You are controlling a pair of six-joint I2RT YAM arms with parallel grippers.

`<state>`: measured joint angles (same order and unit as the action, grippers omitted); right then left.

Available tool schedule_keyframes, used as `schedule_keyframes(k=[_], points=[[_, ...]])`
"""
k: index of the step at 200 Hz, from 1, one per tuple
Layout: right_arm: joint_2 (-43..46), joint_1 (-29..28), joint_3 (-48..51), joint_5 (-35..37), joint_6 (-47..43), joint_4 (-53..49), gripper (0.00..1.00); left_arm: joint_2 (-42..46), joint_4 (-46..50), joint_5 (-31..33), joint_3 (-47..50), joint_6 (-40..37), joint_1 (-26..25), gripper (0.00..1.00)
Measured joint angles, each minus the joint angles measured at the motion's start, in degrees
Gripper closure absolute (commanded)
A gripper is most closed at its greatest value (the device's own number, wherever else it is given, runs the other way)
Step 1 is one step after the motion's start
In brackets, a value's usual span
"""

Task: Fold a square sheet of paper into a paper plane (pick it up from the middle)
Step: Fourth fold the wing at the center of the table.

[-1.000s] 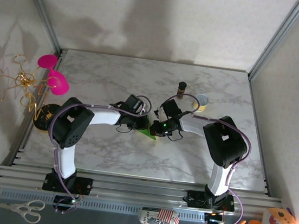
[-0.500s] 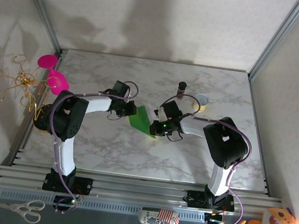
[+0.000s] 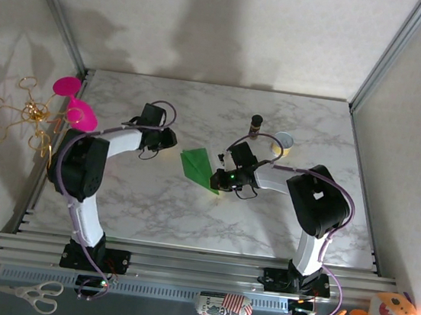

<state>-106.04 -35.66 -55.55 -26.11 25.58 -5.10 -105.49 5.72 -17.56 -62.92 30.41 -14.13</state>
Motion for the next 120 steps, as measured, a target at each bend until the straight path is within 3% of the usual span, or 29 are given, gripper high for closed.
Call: schedule_keyframes(k=[30,61,120], points=[[2.54,0.0,0.0,0.66,2.45,1.9,0.73,9.31,-7.23,-1.9,8.92,8.63,-3.91,0.6],[7.23,0.0,0.09,2.14,2.75,3.87,0.73,12.5,-13.92,-3.08,14.71,18.1,-7.87,0.58],[8.07,0.0,3.19,-1.14,2.29,1.86,0.81,8.5,-25.73,-7.21,18.32,30.53,-12.61,0.71]])
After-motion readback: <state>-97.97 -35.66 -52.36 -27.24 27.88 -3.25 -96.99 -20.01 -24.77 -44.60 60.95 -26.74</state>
